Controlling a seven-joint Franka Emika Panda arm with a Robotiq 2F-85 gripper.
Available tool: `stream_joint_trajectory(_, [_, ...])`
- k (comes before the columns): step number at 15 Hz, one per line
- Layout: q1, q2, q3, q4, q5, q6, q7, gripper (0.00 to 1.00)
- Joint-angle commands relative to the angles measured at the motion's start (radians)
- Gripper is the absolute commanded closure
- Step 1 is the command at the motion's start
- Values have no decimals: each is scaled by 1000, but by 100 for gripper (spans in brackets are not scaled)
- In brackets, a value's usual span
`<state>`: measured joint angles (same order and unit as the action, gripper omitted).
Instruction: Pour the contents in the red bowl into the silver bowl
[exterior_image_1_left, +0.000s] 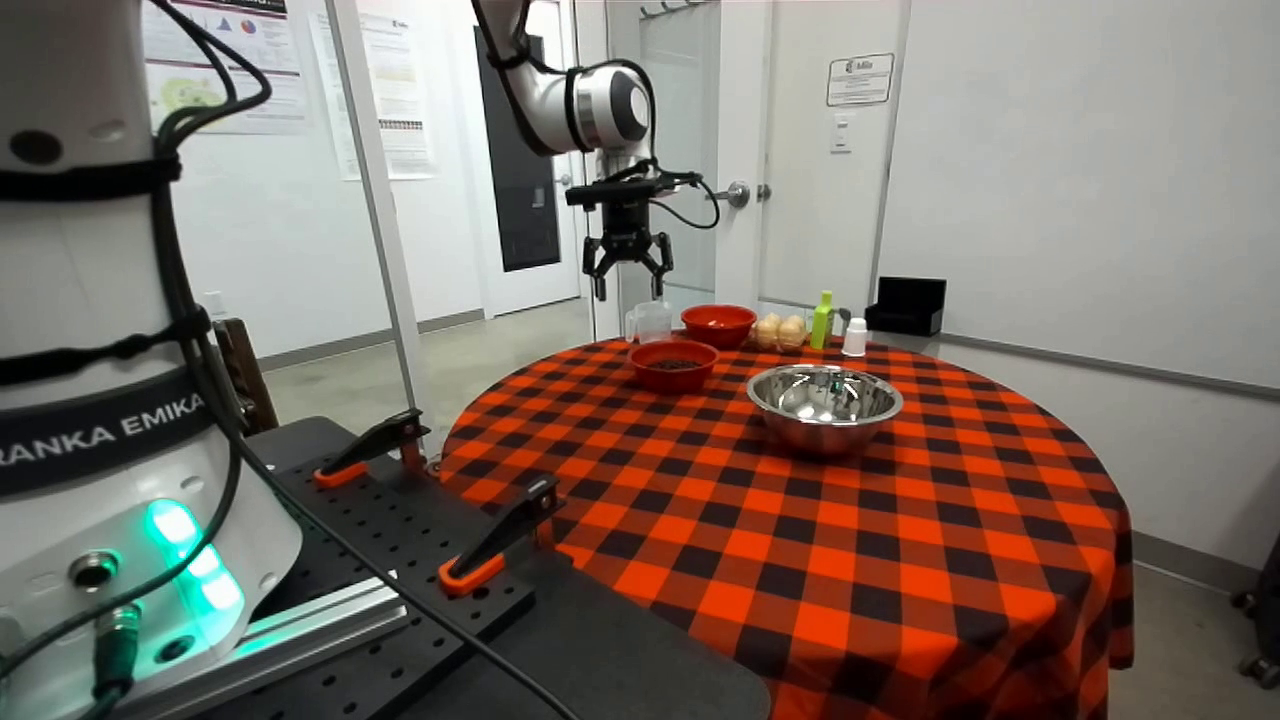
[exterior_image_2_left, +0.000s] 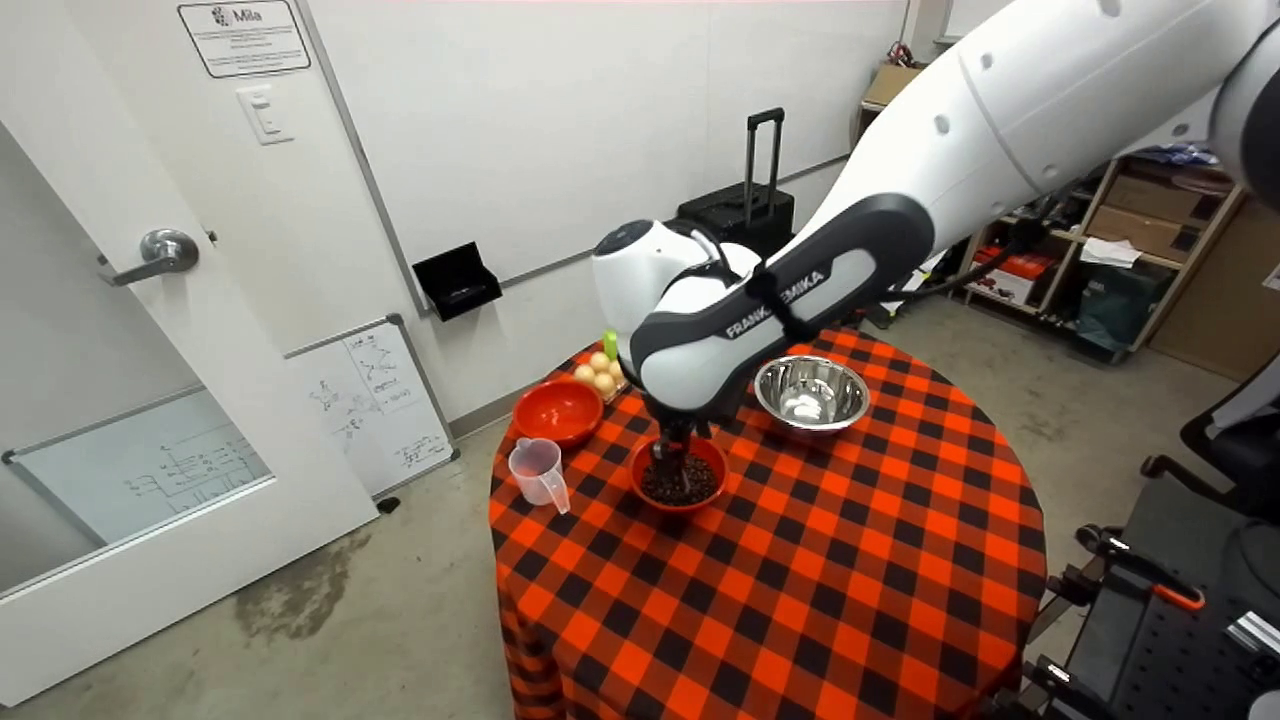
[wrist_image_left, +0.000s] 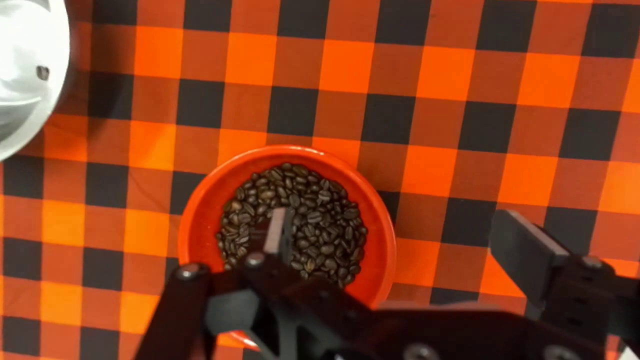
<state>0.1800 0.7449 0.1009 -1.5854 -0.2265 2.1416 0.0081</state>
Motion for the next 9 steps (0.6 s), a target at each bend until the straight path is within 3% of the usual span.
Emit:
stream_joint_trajectory(1, [90,158,-63,160,-102,-18,-2,0])
stream_joint_trajectory(9, [118,332,-87,343,-114,-22,-25,0])
